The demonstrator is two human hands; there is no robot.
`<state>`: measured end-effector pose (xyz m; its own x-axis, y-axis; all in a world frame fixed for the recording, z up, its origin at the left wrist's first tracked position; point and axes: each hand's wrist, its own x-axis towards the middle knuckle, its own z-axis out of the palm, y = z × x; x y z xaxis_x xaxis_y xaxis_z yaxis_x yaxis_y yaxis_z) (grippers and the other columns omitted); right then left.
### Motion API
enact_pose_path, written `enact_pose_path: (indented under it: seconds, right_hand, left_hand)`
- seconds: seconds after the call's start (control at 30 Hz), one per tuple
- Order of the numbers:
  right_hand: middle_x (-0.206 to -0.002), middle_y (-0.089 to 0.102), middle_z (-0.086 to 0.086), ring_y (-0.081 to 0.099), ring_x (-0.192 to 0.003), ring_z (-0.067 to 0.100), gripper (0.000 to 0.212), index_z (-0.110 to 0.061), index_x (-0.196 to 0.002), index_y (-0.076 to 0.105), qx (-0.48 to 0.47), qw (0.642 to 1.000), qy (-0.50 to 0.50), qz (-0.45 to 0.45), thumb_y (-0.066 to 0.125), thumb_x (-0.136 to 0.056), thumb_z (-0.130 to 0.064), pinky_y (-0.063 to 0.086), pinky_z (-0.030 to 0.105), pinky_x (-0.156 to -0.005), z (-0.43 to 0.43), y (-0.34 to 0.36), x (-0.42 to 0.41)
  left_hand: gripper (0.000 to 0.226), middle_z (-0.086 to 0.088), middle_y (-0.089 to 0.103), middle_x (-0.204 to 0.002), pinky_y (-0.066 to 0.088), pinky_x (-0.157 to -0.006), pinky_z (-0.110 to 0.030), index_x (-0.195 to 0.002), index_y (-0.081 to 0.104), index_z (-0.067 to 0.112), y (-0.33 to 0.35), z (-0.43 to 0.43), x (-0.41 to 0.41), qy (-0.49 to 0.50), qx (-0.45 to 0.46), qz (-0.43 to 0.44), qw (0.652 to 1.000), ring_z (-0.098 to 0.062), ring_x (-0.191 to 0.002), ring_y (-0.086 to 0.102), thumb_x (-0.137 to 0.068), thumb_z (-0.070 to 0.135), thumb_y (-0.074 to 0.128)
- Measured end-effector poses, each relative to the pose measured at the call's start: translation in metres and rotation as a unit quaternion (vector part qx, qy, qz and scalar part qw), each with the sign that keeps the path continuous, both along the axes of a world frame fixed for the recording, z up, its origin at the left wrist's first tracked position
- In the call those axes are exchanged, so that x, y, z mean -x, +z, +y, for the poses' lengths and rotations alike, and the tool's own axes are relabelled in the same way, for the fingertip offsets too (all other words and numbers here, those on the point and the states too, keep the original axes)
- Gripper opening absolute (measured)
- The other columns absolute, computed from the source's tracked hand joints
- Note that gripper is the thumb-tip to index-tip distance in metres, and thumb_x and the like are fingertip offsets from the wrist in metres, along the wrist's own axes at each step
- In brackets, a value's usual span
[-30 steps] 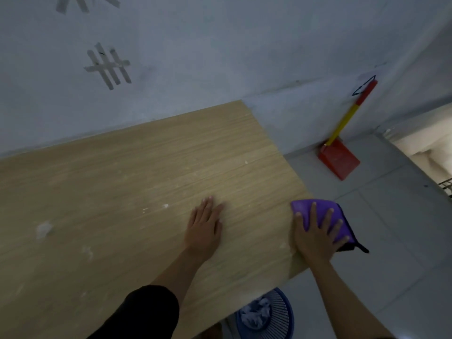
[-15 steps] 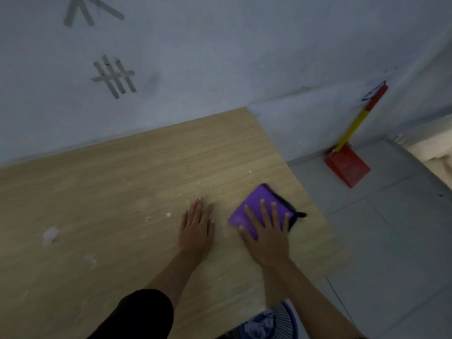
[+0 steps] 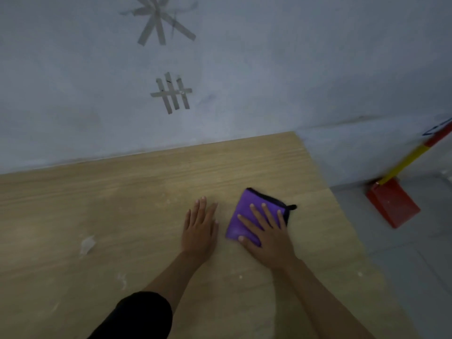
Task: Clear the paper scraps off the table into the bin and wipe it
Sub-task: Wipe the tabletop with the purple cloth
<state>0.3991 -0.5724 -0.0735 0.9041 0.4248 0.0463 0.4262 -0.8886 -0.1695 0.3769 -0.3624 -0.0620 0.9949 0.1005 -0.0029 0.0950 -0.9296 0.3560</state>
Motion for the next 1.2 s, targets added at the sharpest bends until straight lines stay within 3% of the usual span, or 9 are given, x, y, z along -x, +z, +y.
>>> enact_pose_path:
  seconds: [0.1, 0.23, 0.3, 0.5, 0.67, 0.87, 0.93, 1.07, 1.2]
  right_hand:
    - [-0.152, 0.029, 0.003, 0.021, -0.142, 0.031, 0.064, -0.042, -0.138, 0.032, 0.005, 0.987, -0.161, 0.019, 0.023, -0.082, -0.070, 0.015, 0.060, -0.110, -0.026, 0.005, -0.048]
    - [-0.158, -0.006, 0.002, -0.012, -0.144, 0.029, 0.063, -0.044, -0.144, 0.004, 0.004, 0.945, -0.290, 0.150, 0.018, -0.087, -0.068, -0.006, 0.060, -0.113, -0.037, 0.020, -0.096]
    - [-0.158, -0.004, 0.003, -0.010, -0.144, 0.032, 0.063, -0.044, -0.144, 0.007, 0.011, 0.957, -0.263, 0.126, 0.018, -0.086, -0.068, -0.008, 0.061, -0.112, -0.016, 0.017, -0.101]
    - [-0.153, 0.027, -0.003, 0.018, -0.142, 0.028, 0.062, -0.041, -0.140, 0.028, 0.028, 0.999, 0.012, 0.012, 0.025, -0.085, -0.068, 0.007, 0.058, -0.112, 0.060, 0.003, -0.102]
    - [-0.157, 0.004, -0.011, -0.002, -0.145, 0.020, 0.073, -0.032, -0.147, 0.008, 0.011, 0.984, -0.169, 0.056, 0.023, -0.086, -0.069, -0.013, 0.053, -0.111, 0.031, 0.009, -0.162]
    - [-0.157, -0.011, -0.001, -0.017, -0.143, 0.029, 0.072, -0.038, -0.145, -0.002, 0.019, 0.947, -0.283, 0.148, 0.013, -0.084, -0.072, -0.011, 0.063, -0.109, 0.024, 0.018, -0.201]
    - [-0.157, -0.011, -0.002, -0.017, -0.143, 0.029, 0.068, -0.041, -0.144, 0.000, 0.027, 0.962, -0.237, 0.132, 0.016, -0.085, -0.070, -0.013, 0.062, -0.109, 0.054, 0.016, -0.195]
    - [-0.157, 0.012, -0.004, 0.004, -0.145, 0.030, 0.058, -0.042, -0.142, 0.019, 0.007, 0.997, -0.037, 0.065, 0.012, -0.088, -0.062, -0.008, 0.060, -0.111, 0.128, 0.013, -0.149]
    - [-0.156, 0.013, -0.008, 0.000, -0.145, 0.024, 0.062, -0.043, -0.143, 0.017, 0.013, 0.996, 0.072, 0.057, -0.004, -0.087, -0.063, -0.011, 0.054, -0.112, 0.140, 0.010, -0.123]
  left_hand:
    - [0.063, -0.007, 0.021, -0.154, 0.007, -0.116, -0.036, -0.142, 0.031, 0.026, 0.000, 0.013, -0.019, -0.013, -0.003, 0.003, 1.000, -0.024, -0.144, 0.014, -0.085, 0.045, 0.012]
    - [0.065, -0.006, 0.017, -0.155, 0.002, -0.115, -0.036, -0.143, 0.028, 0.025, 0.002, 0.027, -0.046, -0.011, 0.003, -0.015, 1.000, -0.023, -0.144, 0.009, -0.084, 0.046, 0.008]
    - [0.063, -0.008, 0.021, -0.154, 0.004, -0.115, -0.038, -0.142, 0.032, 0.024, 0.000, 0.033, -0.060, -0.011, -0.002, -0.022, 1.000, -0.025, -0.144, 0.013, -0.085, 0.045, 0.011]
    - [0.052, -0.009, 0.037, -0.148, 0.018, -0.115, -0.041, -0.137, 0.041, 0.024, -0.006, 0.039, -0.094, -0.007, -0.017, -0.028, 0.999, -0.027, -0.138, 0.031, -0.089, 0.039, 0.026]
    - [0.063, -0.004, 0.020, -0.155, 0.000, -0.115, -0.037, -0.143, 0.028, 0.026, -0.006, 0.049, -0.115, -0.025, -0.015, -0.021, 0.999, -0.022, -0.144, 0.011, -0.086, 0.044, 0.010]
    - [0.067, -0.003, 0.015, -0.156, -0.004, -0.115, -0.035, -0.145, 0.023, 0.026, -0.007, 0.064, -0.127, -0.019, -0.015, -0.024, 0.999, -0.020, -0.145, 0.006, -0.083, 0.046, 0.003]
    - [0.067, -0.003, 0.018, -0.155, -0.004, -0.115, -0.035, -0.144, 0.024, 0.023, -0.010, 0.066, -0.127, -0.007, -0.011, -0.018, 1.000, -0.019, -0.145, 0.008, -0.085, 0.047, 0.003]
    - [0.067, -0.008, 0.047, -0.141, 0.009, -0.113, -0.037, -0.136, 0.042, 0.009, -0.006, 0.057, -0.116, 0.042, -0.007, -0.011, 0.999, -0.025, -0.133, 0.040, -0.096, 0.047, 0.005]
    - [0.063, -0.006, 0.043, -0.144, 0.000, -0.113, -0.033, -0.139, 0.037, 0.012, -0.006, 0.057, -0.093, 0.084, 0.017, -0.007, 0.996, -0.023, -0.136, 0.034, -0.095, 0.047, 0.011]
